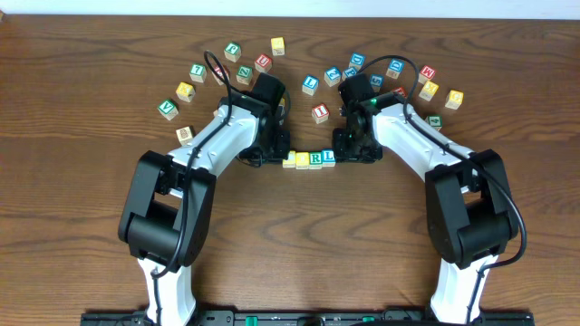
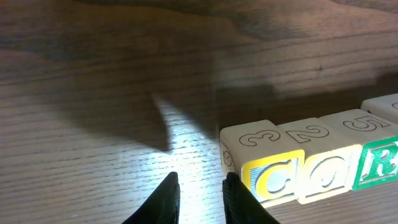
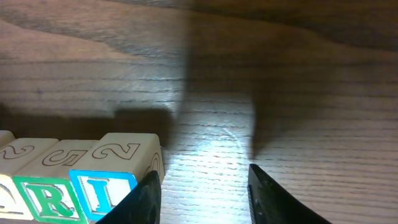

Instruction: Spell out CORL

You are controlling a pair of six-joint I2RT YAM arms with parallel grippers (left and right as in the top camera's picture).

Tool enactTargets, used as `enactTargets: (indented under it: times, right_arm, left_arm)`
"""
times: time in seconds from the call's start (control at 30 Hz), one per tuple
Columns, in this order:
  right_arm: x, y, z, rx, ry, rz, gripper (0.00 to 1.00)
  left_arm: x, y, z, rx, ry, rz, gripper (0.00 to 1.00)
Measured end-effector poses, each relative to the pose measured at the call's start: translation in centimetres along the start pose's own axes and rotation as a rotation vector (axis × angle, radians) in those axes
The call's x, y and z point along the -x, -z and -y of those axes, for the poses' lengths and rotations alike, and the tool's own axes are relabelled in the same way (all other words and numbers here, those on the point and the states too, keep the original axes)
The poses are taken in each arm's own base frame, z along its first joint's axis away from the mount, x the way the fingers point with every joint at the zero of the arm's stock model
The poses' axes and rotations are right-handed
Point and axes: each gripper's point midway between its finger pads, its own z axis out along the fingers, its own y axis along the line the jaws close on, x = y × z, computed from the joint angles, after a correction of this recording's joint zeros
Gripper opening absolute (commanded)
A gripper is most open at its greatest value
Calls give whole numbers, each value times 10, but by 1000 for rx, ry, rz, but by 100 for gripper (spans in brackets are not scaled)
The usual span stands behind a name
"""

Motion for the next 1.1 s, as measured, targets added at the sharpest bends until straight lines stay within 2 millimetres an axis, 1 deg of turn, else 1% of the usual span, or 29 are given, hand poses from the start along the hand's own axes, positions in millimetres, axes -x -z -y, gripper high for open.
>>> enactTargets:
  times: [0.17, 0.37, 0.43, 0.6, 0.73, 0.9, 1.1]
  right_arm:
    - [0, 0, 3, -3, -6, -2, 39]
    - [-1, 1, 6, -1, -15, -13, 35]
    - [-1, 1, 7, 0, -17, -16, 35]
    - [-1, 1, 7, 0, -18, -17, 39]
    - [-1, 1, 8, -3, -18, -15, 40]
    - [-2, 1, 9, -8, -19, -20, 39]
    - [-3, 2, 11, -16, -20, -21, 39]
  left_arm:
    - [-1, 0, 2, -2, -6, 0, 24]
    - [4, -1, 5, -12, -12, 19, 24]
    - [4, -1, 6, -13, -15, 21, 24]
    - [4, -1, 7, -10, -17, 21, 24]
    - [3, -1, 6, -8, -15, 16, 24]
    - [1, 0, 2, -2, -8, 4, 24]
    - [1, 2, -12, 13, 20, -4, 24]
